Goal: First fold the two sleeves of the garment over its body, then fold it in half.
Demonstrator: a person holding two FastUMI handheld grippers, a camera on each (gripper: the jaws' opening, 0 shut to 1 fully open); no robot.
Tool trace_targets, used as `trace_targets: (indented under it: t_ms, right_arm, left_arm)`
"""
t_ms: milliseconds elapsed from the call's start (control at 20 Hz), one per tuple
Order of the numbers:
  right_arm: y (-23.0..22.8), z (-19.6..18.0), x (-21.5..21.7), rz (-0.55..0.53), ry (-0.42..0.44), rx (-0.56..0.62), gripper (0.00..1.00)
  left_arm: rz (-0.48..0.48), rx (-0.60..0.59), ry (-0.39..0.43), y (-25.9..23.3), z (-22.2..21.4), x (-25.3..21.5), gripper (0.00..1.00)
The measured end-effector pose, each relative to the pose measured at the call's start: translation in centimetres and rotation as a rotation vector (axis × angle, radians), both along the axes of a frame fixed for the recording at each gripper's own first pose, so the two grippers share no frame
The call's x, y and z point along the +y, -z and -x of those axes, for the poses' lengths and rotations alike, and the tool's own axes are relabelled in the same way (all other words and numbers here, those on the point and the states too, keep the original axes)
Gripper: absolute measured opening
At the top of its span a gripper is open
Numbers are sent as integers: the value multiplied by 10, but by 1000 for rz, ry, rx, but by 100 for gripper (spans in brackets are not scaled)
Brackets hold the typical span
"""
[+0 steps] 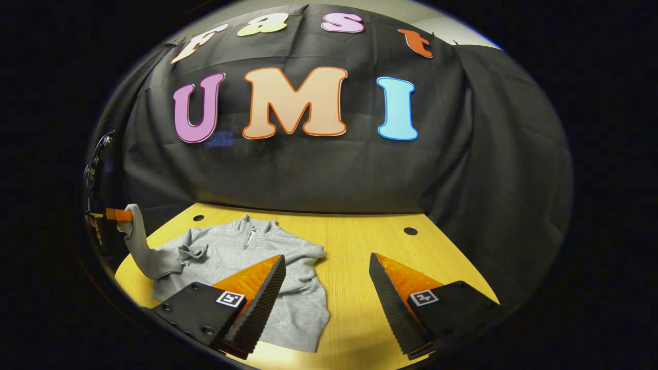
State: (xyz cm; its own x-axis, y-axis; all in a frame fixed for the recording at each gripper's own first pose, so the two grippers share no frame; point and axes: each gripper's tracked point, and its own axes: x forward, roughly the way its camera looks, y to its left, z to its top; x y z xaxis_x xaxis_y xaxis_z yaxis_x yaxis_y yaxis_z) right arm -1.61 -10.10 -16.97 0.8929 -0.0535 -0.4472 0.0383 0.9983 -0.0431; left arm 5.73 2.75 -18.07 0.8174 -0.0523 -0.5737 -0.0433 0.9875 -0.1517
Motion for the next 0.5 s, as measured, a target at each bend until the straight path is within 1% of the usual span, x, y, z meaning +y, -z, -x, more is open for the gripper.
trace_targets:
  t_ms: [250,500]
  right_arm:
    - [2,15,-23,1,32,10,100]
    - [4,28,-43,7,55,17,100]
  left_arm:
    - [19,-44,98,-20,-27,-63,0]
    - [24,-77,208,-35,-43,-127,0]
